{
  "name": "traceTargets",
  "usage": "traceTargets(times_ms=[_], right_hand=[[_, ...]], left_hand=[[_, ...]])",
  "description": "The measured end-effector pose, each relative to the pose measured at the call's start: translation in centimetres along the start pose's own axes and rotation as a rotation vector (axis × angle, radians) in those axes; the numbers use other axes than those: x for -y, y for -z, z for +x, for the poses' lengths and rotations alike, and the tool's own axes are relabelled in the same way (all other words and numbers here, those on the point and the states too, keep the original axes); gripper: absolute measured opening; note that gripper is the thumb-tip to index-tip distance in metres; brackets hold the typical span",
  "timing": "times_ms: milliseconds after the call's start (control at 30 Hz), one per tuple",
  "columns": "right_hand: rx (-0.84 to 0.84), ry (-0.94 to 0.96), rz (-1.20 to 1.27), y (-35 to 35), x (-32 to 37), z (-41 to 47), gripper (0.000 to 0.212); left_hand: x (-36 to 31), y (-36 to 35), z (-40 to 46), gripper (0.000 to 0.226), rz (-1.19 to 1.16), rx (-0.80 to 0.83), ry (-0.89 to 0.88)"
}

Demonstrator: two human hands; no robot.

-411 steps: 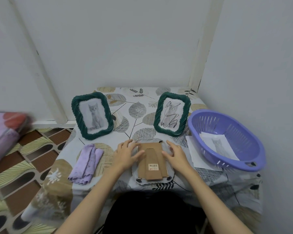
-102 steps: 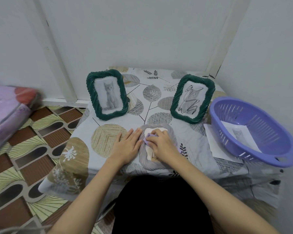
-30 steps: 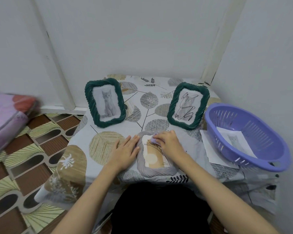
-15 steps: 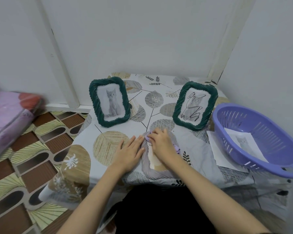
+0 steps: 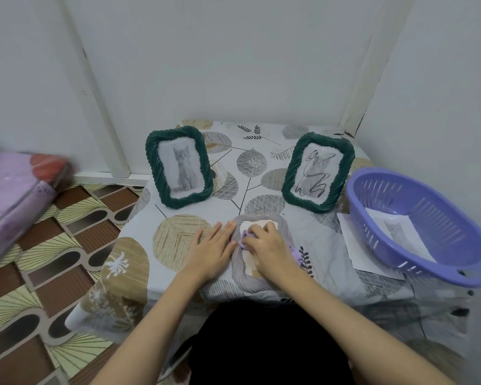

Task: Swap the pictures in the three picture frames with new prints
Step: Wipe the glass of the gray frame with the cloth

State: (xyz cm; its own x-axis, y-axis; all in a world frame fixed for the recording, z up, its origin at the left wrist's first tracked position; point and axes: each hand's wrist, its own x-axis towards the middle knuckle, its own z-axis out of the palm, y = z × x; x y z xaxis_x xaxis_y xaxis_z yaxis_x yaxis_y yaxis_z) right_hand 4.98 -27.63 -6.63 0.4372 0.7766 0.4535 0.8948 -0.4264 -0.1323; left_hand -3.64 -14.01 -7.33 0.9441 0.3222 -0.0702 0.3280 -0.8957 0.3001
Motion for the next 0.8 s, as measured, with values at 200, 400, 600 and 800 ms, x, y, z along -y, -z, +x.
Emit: traceTargets(times_ms=[200, 400, 600, 800], right_hand=[[0.032, 0.000, -0.192, 1.5, -0.9, -0.4, 0.009], [0.241, -0.318, 0.342, 1.8, -0.8, 2.2, 0.017], [0.138, -0.211, 0.215, 0.6, 0.6, 0.1, 0.019], [0.174, -0.122, -0.024, 1.0, 1.5, 0.2, 0.011]], left_hand=[[0.1, 0.0, 0.0, 0.050, 0.007, 0.009, 0.000], [0.0, 0.0, 0.0, 0.049, 0.008, 0.006, -0.001], [0.0, -0.1, 0.0, 0.049, 0.007, 0.000, -0.002], [0.2, -0.1, 0.1, 0.049, -0.010, 0.002, -0.005]])
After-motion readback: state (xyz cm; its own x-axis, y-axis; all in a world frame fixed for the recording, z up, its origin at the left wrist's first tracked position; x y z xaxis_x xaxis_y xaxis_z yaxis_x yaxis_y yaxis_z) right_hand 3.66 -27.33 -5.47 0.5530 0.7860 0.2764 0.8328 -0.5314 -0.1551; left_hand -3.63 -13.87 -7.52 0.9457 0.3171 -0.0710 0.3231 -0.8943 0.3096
